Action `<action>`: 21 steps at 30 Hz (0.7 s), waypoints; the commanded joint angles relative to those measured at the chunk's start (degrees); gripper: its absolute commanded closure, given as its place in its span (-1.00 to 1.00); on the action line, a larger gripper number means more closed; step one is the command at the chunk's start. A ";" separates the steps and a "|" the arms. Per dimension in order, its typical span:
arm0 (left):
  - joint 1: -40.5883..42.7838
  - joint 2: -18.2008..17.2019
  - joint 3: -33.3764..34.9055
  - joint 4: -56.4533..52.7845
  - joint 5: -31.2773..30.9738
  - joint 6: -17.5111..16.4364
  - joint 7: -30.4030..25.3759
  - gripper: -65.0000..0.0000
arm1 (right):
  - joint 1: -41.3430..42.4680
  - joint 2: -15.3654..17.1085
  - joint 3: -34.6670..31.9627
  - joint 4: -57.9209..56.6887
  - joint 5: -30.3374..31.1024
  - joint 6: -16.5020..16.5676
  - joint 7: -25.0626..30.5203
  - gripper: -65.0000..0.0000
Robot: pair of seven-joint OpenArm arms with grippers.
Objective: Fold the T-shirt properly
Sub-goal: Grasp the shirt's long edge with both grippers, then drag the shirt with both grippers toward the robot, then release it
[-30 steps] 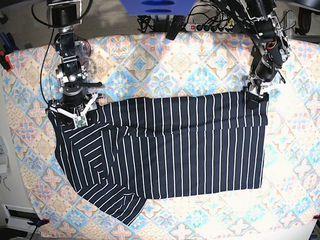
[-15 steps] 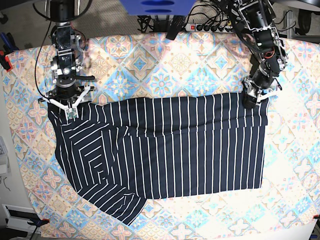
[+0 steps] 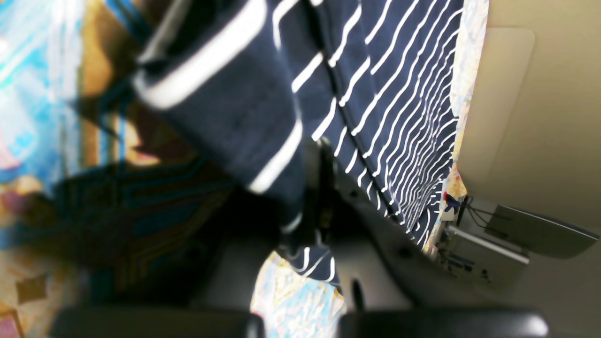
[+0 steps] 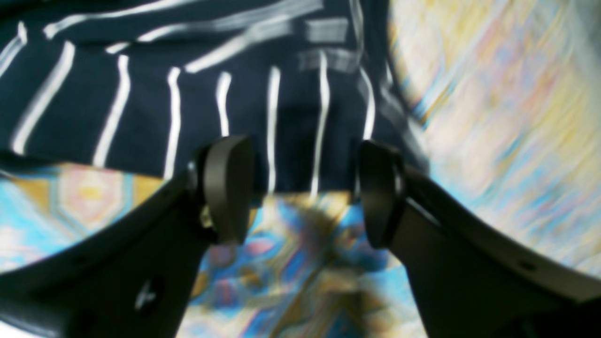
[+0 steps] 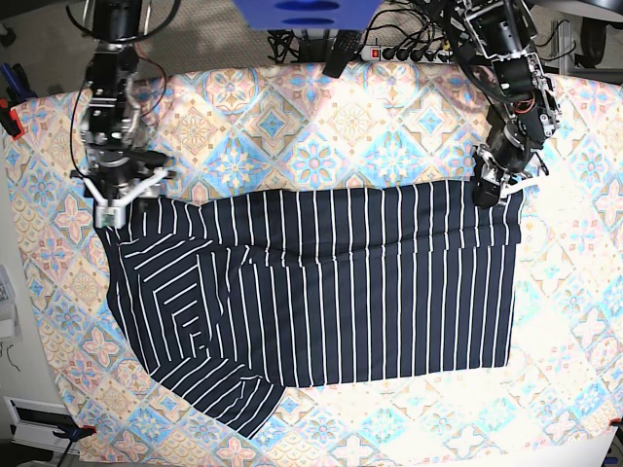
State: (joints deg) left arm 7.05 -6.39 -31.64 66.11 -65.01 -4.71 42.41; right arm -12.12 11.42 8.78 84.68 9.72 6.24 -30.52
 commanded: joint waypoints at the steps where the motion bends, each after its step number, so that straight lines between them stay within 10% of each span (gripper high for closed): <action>1: 0.56 -0.07 -0.05 0.05 -0.26 0.80 1.15 1.00 | 0.65 1.02 3.58 0.81 5.01 1.54 0.41 -0.06; 12: 0.38 -0.07 -0.05 0.05 0.00 0.80 1.15 1.00 | 0.74 1.02 14.13 -4.29 31.91 2.86 -8.38 -0.06; 21: 0.47 -0.07 -0.05 0.05 0.00 0.80 1.15 1.00 | 6.10 0.84 14.39 -13.96 37.80 2.95 -8.03 -0.07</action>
State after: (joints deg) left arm 7.16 -6.50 -31.64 66.11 -64.99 -4.71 42.70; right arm -6.22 11.38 22.87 69.95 46.98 8.97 -39.20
